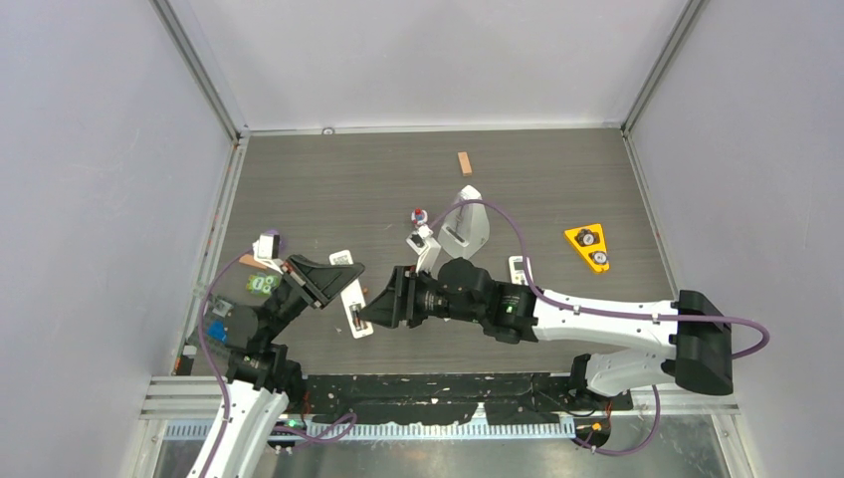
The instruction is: Load the batteries into the remote control
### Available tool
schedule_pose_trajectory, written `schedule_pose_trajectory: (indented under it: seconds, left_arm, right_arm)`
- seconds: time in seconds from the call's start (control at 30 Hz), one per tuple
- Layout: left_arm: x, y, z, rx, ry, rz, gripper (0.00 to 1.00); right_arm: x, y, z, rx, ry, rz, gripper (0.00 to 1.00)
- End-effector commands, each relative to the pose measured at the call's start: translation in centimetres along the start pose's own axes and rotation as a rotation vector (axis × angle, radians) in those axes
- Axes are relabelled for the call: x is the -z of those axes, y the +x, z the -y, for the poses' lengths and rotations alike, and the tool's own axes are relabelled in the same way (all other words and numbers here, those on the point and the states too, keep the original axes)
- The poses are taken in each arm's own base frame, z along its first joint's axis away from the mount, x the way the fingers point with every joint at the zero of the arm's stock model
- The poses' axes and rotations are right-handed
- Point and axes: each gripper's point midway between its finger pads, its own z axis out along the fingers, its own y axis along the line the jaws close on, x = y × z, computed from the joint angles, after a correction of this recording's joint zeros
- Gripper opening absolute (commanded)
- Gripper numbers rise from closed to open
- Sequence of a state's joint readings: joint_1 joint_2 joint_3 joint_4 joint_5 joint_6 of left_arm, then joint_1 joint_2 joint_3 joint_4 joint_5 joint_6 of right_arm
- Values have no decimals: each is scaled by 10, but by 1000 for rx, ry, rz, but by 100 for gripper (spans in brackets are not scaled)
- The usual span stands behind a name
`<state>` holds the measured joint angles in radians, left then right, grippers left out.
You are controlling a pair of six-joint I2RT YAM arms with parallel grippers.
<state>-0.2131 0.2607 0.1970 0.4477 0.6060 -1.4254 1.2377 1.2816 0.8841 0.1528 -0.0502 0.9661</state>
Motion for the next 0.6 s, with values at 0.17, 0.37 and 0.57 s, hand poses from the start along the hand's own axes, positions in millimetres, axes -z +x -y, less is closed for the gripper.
schedule_pose_trajectory:
  seconds: [0.17, 0.37, 0.57]
  left_arm:
    - [3, -9, 23, -92, 99, 61, 0]
    - [2, -10, 21, -98, 98, 65, 0]
    - [2, -10, 19, -99, 93, 66, 0]
  right_arm:
    - [6, -17, -27, -77, -87, 74, 66]
    - [4, -23, -31, -103, -92, 99, 66]
    - [2, -32, -30, -110, -70, 141, 67]
